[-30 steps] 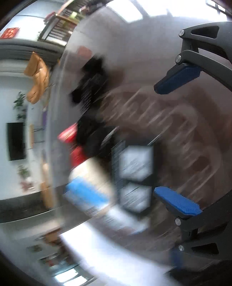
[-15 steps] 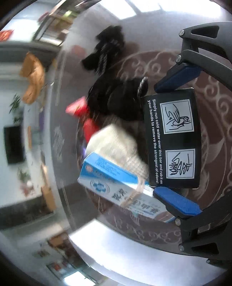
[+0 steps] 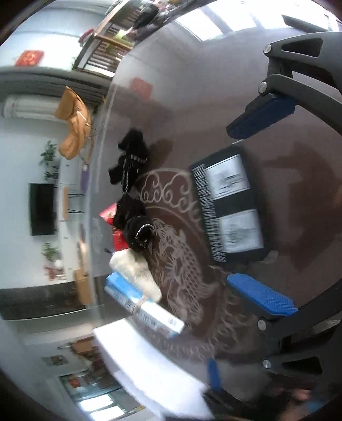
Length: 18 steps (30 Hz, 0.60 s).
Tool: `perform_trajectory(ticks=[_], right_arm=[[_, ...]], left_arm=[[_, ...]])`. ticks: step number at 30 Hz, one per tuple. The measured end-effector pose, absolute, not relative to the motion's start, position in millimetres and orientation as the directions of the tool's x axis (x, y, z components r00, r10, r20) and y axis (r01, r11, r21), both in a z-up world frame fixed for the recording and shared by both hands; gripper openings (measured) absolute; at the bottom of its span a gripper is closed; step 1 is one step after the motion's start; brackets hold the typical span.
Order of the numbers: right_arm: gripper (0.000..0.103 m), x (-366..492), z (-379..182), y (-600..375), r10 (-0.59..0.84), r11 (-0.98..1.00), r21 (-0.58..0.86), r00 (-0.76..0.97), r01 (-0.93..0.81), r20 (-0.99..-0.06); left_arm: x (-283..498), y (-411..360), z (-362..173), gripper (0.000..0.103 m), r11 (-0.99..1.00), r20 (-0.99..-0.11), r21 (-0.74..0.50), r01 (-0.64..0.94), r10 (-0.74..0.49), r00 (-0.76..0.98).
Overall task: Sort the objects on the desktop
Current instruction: 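Grasp the blue-white nail cream box with the left tool while the right tool holds the black box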
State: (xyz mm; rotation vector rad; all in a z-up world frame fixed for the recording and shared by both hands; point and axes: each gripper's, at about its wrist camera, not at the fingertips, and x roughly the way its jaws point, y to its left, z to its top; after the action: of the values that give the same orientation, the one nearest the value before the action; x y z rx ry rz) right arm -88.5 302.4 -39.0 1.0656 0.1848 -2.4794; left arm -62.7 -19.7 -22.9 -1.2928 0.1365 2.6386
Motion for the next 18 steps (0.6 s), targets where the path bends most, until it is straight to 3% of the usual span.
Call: perform_trajectory(ticks=[4,8,9,11,12,18], right_arm=[[0.103,-52,-36,325,-0.387,-0.910,0.149,-0.662,0.388,-0.641],[0.103,-26,-36,338,-0.401,-0.914,0.194,-0.721,0.356,-0.565],[0.103,-21,-38,342,-0.405,-0.913,0.209,-0.725,0.350,-0.557],[0.103,-20,-43,349,-0.407,-0.913,0.229,-0.717,0.338,-0.566],[0.103,-23,-46,352,-0.399,-0.917,0.235,-0.711,0.323,-0.579],[0.103,-35,-55,368,-0.385,-0.922,0.292,-0.687,0.254,-0.616]], left_arm=[[-123,-24,-23,0.103,-0.984,-0.807,-0.004,-0.176,0.107,-0.581],[-163,-23,-32,0.103,-0.980,-0.823,-0.065,-0.189,0.159,-0.545],[-163,-22,-31,0.097,-0.976,-0.814,-0.075,-0.204,0.178,-0.553],[-163,-19,-28,0.047,-0.977,-0.803,-0.023,-0.210,0.143,-0.578],[-161,-18,-27,0.041,-0.979,-0.803,0.002,-0.204,0.120,-0.584],[-91,-24,-25,0.040,-0.984,-0.800,-0.026,-0.174,0.125,-0.588]])
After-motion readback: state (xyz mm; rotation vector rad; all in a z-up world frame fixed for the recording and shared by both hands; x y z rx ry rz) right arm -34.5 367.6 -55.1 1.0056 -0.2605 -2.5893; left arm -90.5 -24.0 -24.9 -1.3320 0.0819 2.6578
